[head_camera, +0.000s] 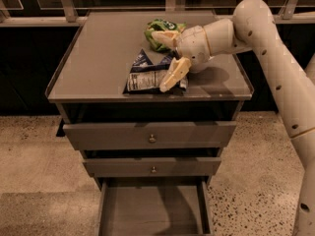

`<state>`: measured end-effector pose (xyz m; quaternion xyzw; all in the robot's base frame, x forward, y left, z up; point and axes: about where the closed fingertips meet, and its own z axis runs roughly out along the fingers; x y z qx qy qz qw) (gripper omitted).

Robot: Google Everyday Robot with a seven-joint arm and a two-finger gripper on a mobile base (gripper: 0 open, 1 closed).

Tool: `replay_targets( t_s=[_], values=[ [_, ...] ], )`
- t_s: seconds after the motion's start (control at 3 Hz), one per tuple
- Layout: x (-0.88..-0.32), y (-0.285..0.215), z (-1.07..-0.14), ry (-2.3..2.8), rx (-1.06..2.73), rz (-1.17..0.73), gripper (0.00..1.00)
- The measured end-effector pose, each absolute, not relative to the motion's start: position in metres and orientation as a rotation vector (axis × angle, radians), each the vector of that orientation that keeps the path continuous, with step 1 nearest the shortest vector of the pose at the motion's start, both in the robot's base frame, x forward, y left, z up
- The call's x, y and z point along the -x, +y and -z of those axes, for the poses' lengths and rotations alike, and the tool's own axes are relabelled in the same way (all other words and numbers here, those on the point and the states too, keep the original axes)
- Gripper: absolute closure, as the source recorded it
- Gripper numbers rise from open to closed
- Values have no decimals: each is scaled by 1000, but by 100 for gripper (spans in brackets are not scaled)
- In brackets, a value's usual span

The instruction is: Pick blue chip bag from bottom drawer and place on counter

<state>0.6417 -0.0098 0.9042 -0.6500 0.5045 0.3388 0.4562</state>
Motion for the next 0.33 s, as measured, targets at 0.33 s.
replay_targets(
  t_s=[0.33],
  values=[
    [-642,-10,-904,1244,1603,-836,0]
  ],
)
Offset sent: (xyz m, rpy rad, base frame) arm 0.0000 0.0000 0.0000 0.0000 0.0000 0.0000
